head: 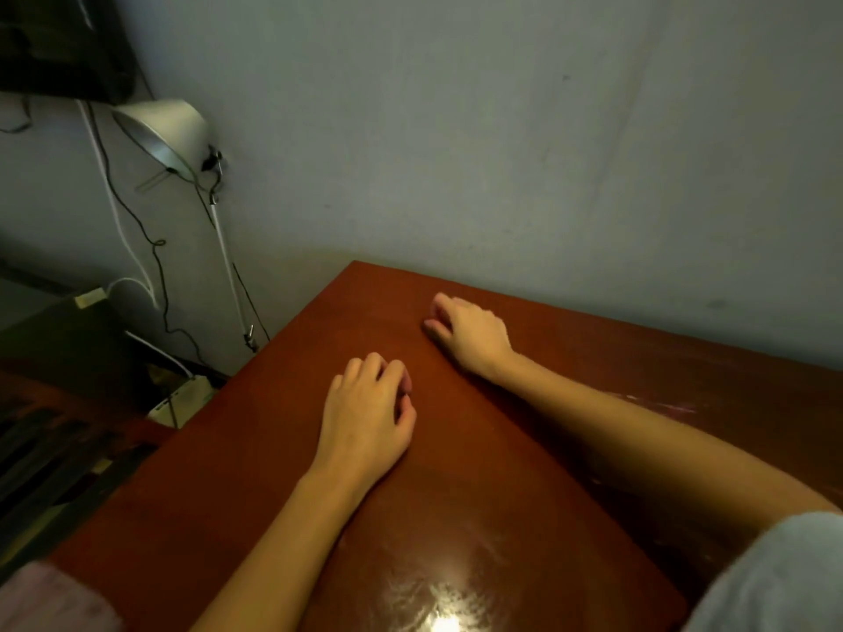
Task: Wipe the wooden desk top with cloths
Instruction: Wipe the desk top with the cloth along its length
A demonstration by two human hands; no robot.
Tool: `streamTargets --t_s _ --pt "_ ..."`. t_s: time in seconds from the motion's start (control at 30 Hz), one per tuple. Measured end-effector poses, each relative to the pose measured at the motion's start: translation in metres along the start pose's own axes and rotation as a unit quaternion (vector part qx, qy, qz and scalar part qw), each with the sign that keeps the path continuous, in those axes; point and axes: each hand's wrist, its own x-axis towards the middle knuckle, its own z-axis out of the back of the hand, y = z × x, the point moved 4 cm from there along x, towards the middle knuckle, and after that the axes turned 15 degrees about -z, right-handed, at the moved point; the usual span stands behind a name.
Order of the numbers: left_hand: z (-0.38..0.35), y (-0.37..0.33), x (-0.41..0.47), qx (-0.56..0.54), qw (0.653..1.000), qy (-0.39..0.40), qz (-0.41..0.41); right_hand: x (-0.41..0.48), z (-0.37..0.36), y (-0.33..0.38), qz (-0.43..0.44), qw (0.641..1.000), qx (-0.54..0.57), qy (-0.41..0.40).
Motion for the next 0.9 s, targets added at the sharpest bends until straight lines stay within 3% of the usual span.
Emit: streamTargets --t_s 0.1,0.27,0.43,0.53,0.73,0.8,0.9 --pt "-0.001 0.000 -0.001 -0.008 1.000 0.004 0.003 -0.033 0.021 -0.050 -0.036 0.999 -0.010 -0.020" --pt "-0.001 -0.001 0.001 -0.010 1.000 0.004 0.000 -0.010 0.053 -0.158 -0.208 0.974 -0.053 -0.076" --pt "0.001 -0.001 0.001 -0.012 1.000 0.007 0.004 0.034 0.038 -0.141 -0.277 0.957 -0.036 -0.082" --pt "0.001 -0.001 0.001 -0.016 1.000 0.013 0.006 0.035 0.026 -0.097 -0.235 0.970 -0.019 -0.055" --pt "0.001 0.001 0.000 -0.016 1.000 0.008 0.001 -0.048 0.029 -0.047 0.005 1.000 0.005 0.022" --pt "0.002 0.001 -0.001 -0.014 1.000 0.003 -0.003 -0.062 0.042 -0.075 -0.007 1.000 0.005 0.029" --pt "0.001 0.002 -0.001 -0.012 1.000 0.005 -0.003 -0.048 0.060 -0.144 -0.125 0.992 -0.017 -0.017"
